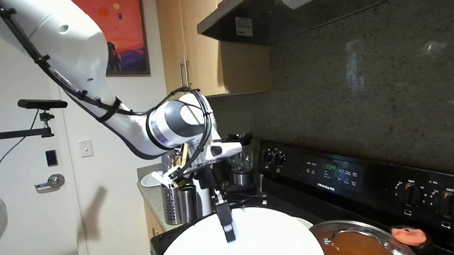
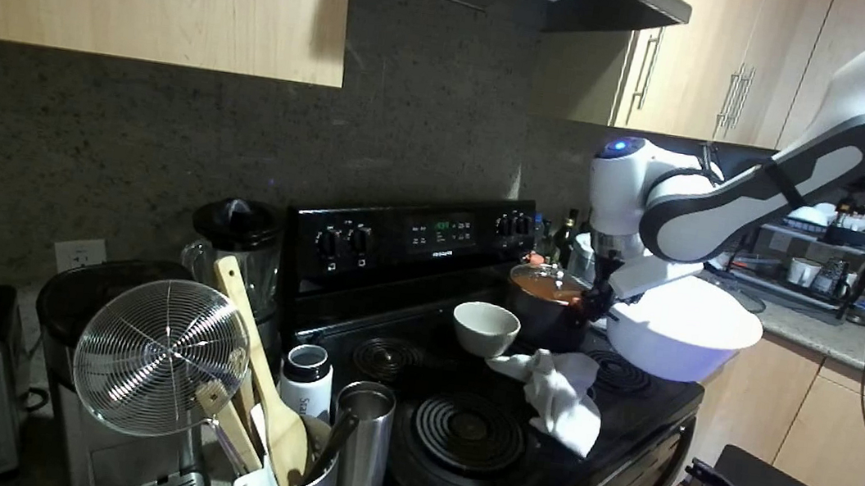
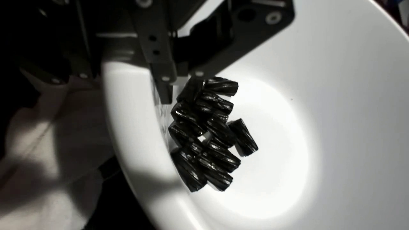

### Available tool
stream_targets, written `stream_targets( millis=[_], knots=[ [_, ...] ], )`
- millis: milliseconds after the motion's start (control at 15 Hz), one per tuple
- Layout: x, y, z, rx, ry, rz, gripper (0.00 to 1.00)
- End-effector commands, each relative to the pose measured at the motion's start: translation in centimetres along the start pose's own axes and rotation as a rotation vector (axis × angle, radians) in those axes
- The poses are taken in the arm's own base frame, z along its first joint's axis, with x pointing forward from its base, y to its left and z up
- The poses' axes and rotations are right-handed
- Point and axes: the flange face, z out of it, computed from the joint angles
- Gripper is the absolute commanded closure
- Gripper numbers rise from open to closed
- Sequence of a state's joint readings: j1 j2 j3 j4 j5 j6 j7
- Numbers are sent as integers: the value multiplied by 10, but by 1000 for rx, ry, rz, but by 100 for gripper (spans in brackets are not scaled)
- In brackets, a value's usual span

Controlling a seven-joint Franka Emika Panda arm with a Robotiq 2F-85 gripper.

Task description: Move the white bottle closer to the silver bottle then move the large white bowl to the back left of the stove, then move the small white bowl to the front left of the stove

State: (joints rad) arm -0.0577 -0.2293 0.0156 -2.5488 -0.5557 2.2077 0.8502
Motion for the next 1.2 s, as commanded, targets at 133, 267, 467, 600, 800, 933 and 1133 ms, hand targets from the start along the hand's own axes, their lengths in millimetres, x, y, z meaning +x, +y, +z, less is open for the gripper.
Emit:
stream_targets(
  millis=[133,267,467,600,800,933,1133],
  knots=[
    [-11,-71,-129,79,277,-153,94],
    [-12,-101,-162,119,345,-198,94],
    [-9,-143,-192,175,423,-257,94],
    [-4,-166,-202,206,469,-294,94],
    [8,-202,-204,268,532,-364,94],
    [13,-226,-204,295,576,-419,94],
    [16,-261,-202,313,622,-514,94]
  ],
)
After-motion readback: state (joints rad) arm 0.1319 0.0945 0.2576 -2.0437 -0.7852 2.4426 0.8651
